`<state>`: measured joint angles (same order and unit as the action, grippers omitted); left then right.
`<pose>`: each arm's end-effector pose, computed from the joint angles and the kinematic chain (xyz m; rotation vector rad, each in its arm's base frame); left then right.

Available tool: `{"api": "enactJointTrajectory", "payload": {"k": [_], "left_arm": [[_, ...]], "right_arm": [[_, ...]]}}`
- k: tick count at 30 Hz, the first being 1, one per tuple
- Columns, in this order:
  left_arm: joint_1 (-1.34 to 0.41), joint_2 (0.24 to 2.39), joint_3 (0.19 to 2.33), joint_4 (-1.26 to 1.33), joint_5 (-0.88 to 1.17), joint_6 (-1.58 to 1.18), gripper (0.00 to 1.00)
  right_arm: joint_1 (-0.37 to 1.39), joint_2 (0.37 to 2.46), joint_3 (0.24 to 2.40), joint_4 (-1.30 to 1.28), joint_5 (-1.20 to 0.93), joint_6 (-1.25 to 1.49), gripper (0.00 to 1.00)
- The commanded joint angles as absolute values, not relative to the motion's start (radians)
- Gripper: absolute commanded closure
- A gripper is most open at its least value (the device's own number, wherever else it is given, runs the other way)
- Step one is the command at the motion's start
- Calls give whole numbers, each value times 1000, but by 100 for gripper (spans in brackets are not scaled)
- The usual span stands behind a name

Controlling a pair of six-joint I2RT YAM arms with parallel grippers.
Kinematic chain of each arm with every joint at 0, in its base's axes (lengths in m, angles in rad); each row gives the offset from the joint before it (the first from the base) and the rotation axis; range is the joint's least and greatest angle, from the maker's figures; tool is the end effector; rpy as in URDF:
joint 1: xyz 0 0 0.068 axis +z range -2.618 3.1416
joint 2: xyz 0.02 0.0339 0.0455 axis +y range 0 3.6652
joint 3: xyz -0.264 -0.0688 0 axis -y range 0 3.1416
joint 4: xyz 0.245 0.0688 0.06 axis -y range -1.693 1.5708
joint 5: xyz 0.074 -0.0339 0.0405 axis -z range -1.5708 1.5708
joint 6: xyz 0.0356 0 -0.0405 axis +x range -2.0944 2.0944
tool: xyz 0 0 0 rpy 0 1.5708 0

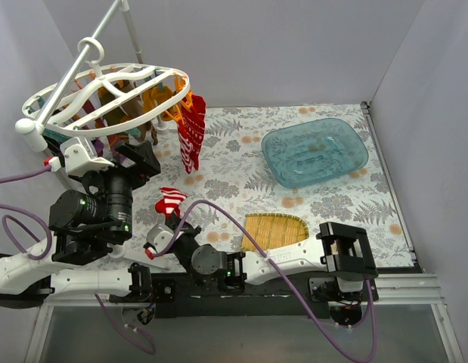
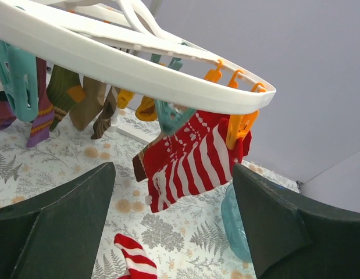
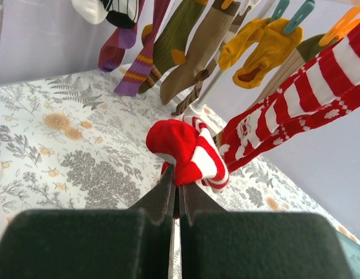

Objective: Remove the socks clipped to the hanger
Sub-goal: Place the sock in the bin.

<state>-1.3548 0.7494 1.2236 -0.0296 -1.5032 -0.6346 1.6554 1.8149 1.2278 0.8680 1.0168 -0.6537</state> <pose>0.0532 -0.0767 0.4915 -0.9182 1.2954 -0.7282 -0.0045 0.4112 0.3096 -0.7051 1.2402 0.1714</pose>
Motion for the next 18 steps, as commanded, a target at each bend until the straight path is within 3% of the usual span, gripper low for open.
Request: {"api": "enactJointTrajectory", "payload": {"k": [1,18], "left_arm": [[-1387,791,1236,-34,-1531,-568,16],[-1488,893,1109,-8,-1531,-590,11]], "right_arm": [[1640,1715,1220,772,999,-508,99],[1545,1464,1094,305,888,-42,99]]}}
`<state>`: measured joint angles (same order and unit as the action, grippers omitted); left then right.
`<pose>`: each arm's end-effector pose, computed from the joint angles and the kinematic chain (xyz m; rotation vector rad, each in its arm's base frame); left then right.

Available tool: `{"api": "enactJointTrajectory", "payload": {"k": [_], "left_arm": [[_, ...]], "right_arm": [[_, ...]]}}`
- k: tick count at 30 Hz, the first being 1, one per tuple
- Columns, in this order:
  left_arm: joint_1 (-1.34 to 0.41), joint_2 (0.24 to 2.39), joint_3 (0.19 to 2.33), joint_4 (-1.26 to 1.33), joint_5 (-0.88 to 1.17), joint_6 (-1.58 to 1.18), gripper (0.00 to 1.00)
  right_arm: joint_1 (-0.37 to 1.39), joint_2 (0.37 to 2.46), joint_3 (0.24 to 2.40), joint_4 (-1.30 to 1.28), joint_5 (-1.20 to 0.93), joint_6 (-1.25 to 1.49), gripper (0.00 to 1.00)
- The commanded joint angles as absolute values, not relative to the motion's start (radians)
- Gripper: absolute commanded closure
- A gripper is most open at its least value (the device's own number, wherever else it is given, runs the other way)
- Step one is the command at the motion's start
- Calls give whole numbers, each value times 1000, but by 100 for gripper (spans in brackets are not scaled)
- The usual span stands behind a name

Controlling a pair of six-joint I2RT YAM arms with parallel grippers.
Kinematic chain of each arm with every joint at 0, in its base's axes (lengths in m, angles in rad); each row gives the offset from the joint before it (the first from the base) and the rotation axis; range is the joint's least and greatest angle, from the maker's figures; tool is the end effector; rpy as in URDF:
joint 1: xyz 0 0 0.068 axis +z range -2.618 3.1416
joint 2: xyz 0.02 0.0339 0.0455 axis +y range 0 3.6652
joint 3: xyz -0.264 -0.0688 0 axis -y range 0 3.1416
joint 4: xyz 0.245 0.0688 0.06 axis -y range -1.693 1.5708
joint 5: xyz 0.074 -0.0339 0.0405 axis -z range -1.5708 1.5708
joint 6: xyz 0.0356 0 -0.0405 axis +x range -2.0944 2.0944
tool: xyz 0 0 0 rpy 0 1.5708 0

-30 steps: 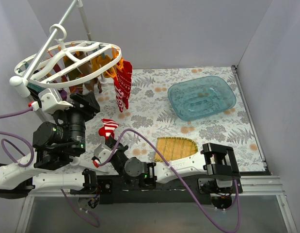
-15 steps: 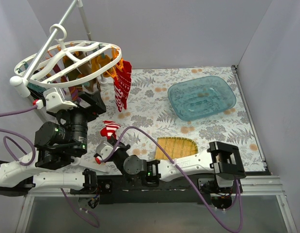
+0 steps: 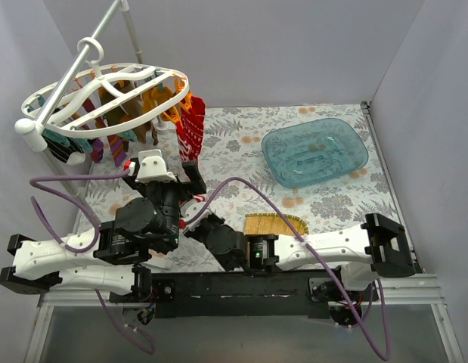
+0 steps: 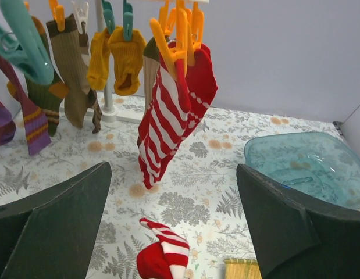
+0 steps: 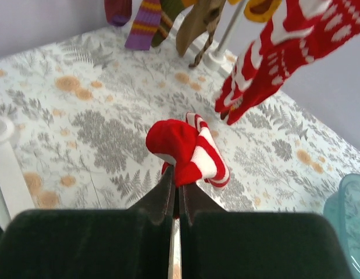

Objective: Remove the socks clipped to the hanger
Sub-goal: Place the sock in the bin.

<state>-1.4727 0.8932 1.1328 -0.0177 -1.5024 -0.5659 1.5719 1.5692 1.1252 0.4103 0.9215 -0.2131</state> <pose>0.0503 -0.1486 0.4524 -0.6315 1.4555 -0.5944 0.0280 0.3621 0.3232 -0.6889 1.4444 0.3193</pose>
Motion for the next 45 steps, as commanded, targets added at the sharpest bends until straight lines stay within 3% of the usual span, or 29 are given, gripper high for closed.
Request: {"api": "enactJointTrajectory", "payload": {"k": [1,9,13,17,30,43,45], "left_arm": [[-1493,896,1103,-8,-1529,-607,10],[-1496,926,1061,-66,-1453,-759,7],[-1494,992,1164,-515,-1378,-1134,7],[-1480,1077,1238,-790,-1333,-1435,6],[-1473,1078,1157,-784,-1195,-1543,5],[-1456,1101,1019,-839,-1043,-1753,4],[-1453,1098,1000,-831,-1026,-1773,4]], "right_arm": [[1539,1447,1076,282,882,-16,99],[1411,1260,976,97,790,205,99],[1330,1186,948,19,759,253,99],[1220,1126,948,-54,712,276,99],[769,1084,945,-144,506,299,99],[382,1304,983,-83,264,334,99],[362,1341,1026,-119,265,334,71]]}}
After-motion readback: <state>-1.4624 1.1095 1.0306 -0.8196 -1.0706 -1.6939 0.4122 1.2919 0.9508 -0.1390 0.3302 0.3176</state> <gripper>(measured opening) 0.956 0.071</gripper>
